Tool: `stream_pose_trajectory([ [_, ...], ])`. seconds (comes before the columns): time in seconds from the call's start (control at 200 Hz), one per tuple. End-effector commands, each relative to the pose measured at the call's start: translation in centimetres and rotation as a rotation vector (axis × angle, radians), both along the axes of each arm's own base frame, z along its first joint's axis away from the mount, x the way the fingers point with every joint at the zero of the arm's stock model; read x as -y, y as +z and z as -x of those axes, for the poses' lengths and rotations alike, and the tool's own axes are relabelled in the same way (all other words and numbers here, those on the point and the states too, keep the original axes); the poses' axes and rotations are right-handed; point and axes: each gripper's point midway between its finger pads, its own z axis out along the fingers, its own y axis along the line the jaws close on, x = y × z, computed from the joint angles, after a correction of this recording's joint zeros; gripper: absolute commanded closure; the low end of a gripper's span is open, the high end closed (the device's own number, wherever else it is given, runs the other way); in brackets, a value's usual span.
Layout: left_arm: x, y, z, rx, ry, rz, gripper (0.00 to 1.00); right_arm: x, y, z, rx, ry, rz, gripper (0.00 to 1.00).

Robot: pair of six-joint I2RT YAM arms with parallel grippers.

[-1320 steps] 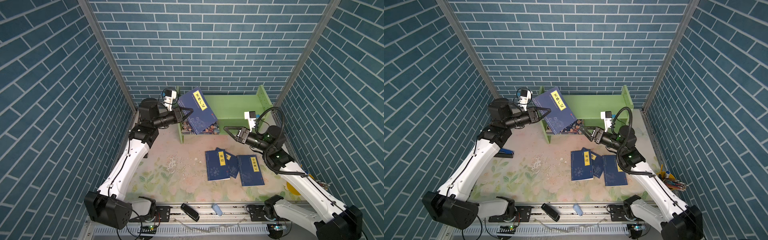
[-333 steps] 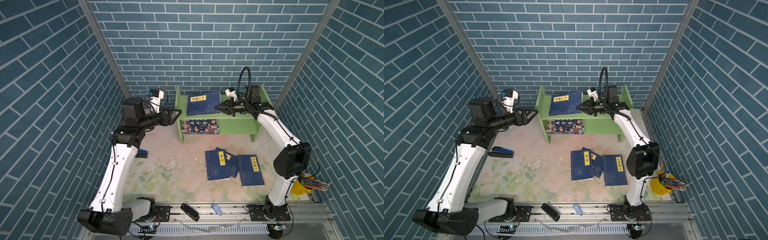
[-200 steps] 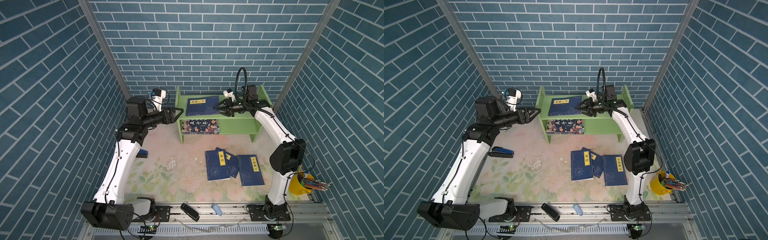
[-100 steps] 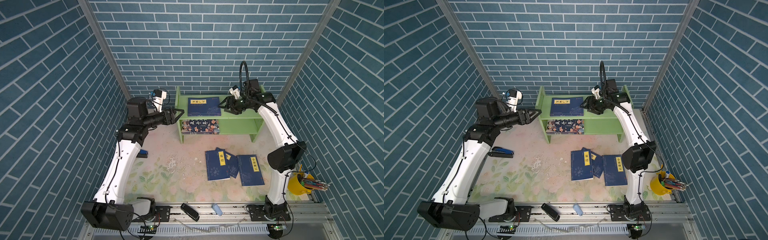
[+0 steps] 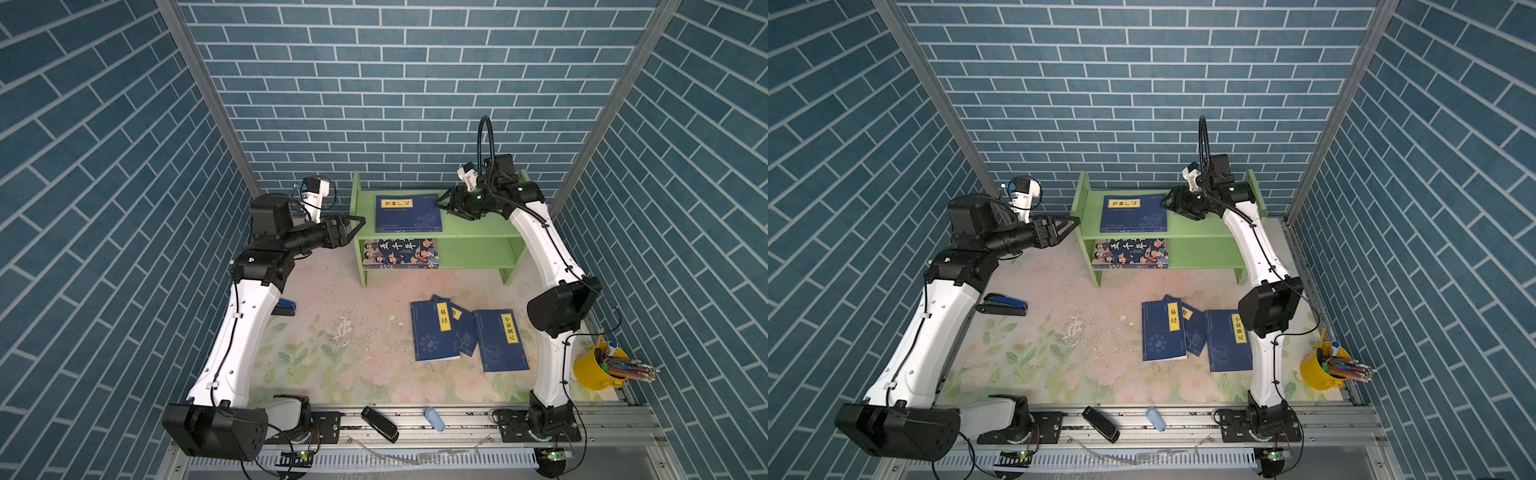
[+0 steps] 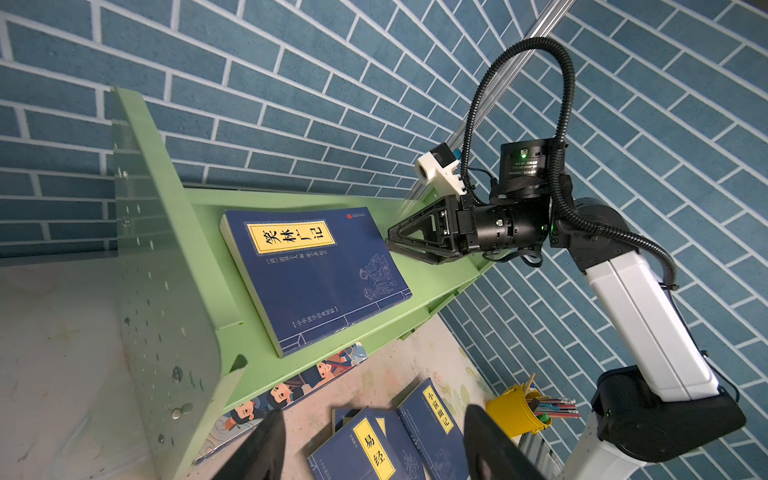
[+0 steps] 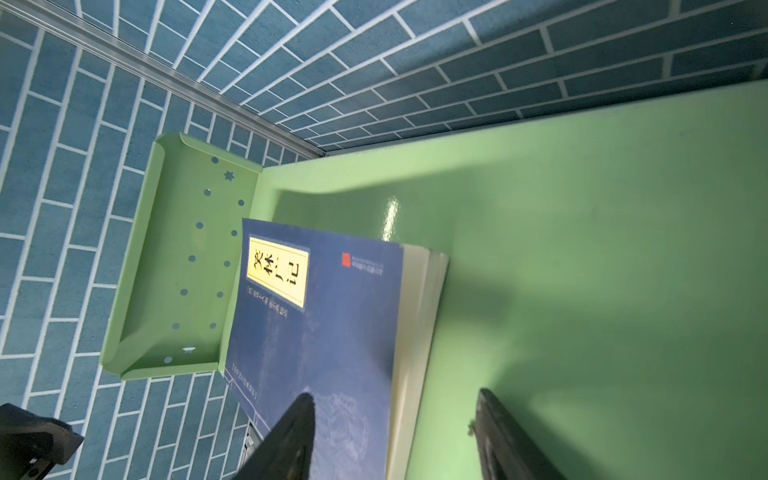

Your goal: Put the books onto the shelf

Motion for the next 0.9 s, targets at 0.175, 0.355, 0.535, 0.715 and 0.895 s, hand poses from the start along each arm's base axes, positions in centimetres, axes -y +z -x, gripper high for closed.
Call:
stream_pose_trajectory([
  [0.175, -0.5, 0.2, 0.1, 0.025, 0.011, 0.007, 0.31, -2.9, -3.6, 1.0, -0.066, 0.106, 0.045, 0.47],
  [0.355, -0.5, 0.1, -0.1, 0.024, 0.013, 0.009, 0.31, -3.7, -3.9, 1.6, -0.067, 0.124, 0.053, 0.53],
  [0.535, -0.6, 0.2, -0.1, 0.027, 0.015, 0.012, 0.31, -4.3, -3.9, 1.8, -0.062, 0.130, 0.055, 0.55],
  [0.715, -0.7, 0.2, -0.2, 0.026, 0.020, 0.012, 0.31, -4.8, -3.9, 1.8, -0.060, 0.133, 0.053, 0.56],
  [0.895, -0.8, 0.1, -0.3, 0.023, 0.023, 0.017, 0.31, -5.3, -3.4, 2.4, -0.047, 0.145, 0.053, 0.56],
])
